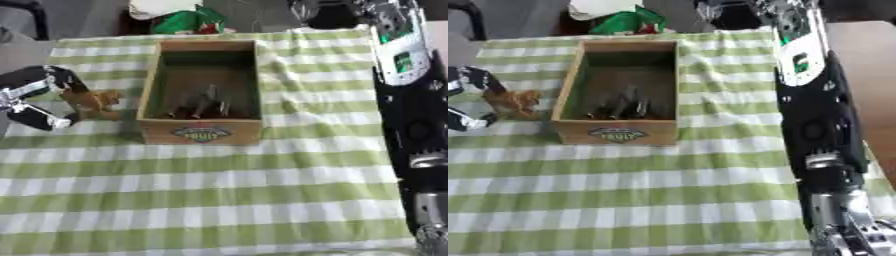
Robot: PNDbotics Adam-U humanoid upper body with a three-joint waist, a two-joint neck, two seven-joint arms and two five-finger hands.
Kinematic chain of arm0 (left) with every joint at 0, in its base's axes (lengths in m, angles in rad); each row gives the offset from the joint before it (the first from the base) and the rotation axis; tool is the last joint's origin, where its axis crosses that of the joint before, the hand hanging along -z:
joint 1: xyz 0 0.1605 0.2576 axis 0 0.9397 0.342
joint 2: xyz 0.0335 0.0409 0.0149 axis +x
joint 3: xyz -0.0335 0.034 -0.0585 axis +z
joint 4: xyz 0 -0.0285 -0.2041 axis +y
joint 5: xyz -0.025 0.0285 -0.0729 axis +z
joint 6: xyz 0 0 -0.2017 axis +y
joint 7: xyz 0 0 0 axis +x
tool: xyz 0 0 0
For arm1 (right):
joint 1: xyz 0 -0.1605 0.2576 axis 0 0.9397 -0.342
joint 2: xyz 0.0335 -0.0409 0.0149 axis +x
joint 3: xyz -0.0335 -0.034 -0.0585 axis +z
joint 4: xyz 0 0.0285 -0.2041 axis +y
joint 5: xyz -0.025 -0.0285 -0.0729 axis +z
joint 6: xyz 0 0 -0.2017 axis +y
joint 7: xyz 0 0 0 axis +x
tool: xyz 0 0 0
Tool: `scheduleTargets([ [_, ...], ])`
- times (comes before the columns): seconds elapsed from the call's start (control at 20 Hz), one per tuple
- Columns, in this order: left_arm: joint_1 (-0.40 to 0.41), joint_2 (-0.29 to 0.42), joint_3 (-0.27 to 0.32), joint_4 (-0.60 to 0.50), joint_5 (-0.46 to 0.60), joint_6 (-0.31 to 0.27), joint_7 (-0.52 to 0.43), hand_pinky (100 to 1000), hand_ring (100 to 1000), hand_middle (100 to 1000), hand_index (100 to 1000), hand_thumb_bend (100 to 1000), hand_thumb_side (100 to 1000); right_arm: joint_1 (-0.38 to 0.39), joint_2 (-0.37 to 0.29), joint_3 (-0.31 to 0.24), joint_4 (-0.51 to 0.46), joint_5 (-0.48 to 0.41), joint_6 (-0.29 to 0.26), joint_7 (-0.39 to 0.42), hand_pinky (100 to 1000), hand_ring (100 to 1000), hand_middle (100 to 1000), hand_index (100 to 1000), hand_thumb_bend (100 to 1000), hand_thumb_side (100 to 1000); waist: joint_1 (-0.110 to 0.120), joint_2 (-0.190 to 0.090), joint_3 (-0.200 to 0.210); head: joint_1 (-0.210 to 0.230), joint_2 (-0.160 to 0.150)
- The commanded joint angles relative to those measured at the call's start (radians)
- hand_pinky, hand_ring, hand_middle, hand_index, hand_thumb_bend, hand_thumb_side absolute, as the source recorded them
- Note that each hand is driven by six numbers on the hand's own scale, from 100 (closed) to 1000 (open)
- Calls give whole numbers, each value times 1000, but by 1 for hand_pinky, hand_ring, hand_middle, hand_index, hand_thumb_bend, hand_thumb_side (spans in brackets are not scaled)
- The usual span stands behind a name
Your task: Pick up objects on the table and place them in the box.
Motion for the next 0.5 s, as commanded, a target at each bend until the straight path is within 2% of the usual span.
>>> scheduleTargets([
  [0.05,-16,9,14,2,-32,-4,34,790,791,722,799,311,100,-19,-16,-3,-20,-10,-2,1,837,728,725,864,100,198,0,-14,1,1,4],
  [0.2,-24,1,26,-14,-76,-2,83,801,795,728,801,330,100,-19,-15,-3,-17,-10,-2,2,837,727,723,863,100,200,-2,-12,1,-1,3],
  [0.5,-25,-10,20,-17,-162,-9,184,820,807,729,803,311,100,-19,-13,-4,-15,-10,-3,2,837,727,722,858,100,200,-3,-10,-1,0,2],
])
